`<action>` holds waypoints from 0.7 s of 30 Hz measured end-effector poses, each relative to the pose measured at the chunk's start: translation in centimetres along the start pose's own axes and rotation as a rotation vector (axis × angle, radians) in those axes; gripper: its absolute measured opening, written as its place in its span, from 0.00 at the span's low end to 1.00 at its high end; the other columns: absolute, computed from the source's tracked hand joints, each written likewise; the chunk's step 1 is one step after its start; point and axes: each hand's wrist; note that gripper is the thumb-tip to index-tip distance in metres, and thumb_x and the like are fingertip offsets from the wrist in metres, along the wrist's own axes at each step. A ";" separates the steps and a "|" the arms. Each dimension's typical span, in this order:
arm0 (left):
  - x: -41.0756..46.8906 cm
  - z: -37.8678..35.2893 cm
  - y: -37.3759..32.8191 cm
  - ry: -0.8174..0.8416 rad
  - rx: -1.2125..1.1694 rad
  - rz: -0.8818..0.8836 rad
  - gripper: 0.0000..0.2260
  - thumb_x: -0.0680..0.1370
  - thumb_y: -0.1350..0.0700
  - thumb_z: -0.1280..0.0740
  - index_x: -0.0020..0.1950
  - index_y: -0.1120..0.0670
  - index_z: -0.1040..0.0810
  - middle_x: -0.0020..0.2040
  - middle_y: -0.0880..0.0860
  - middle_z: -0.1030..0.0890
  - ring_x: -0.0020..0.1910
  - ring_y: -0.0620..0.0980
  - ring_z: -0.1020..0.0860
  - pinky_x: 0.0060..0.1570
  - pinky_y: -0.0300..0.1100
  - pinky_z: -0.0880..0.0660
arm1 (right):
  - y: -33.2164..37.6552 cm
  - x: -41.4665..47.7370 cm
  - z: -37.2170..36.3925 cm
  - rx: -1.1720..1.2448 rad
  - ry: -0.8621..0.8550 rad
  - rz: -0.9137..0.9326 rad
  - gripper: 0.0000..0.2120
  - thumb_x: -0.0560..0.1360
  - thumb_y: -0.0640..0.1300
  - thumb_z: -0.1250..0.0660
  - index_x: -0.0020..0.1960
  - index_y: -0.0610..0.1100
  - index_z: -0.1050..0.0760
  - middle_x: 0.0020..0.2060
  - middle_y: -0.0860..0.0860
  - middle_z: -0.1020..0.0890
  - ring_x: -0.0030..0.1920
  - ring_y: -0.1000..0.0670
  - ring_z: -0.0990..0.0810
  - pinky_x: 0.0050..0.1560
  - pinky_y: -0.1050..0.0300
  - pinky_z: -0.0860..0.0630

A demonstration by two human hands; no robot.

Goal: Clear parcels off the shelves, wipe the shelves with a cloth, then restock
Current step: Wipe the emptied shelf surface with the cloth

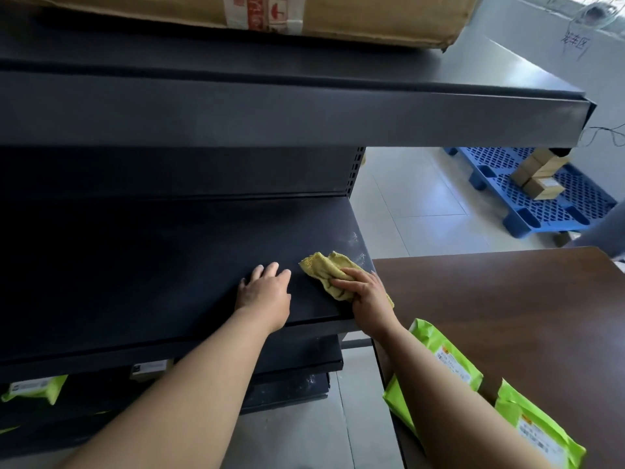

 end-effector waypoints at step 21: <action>6.2 1.0 -2.9 -0.085 -0.029 0.130 0.20 0.81 0.49 0.42 0.74 0.49 0.38 0.77 0.48 0.43 0.75 0.52 0.45 0.69 0.51 0.39 | -5.3 17.8 1.2 0.167 0.029 -0.056 0.24 0.75 0.26 0.44 0.67 0.40 0.26 0.73 0.41 0.36 0.72 0.42 0.39 0.73 0.59 0.46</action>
Point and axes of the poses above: each hand's wrist, its own x-axis towards the middle knuckle, its own z-axis out of the back of the hand, y = z × x
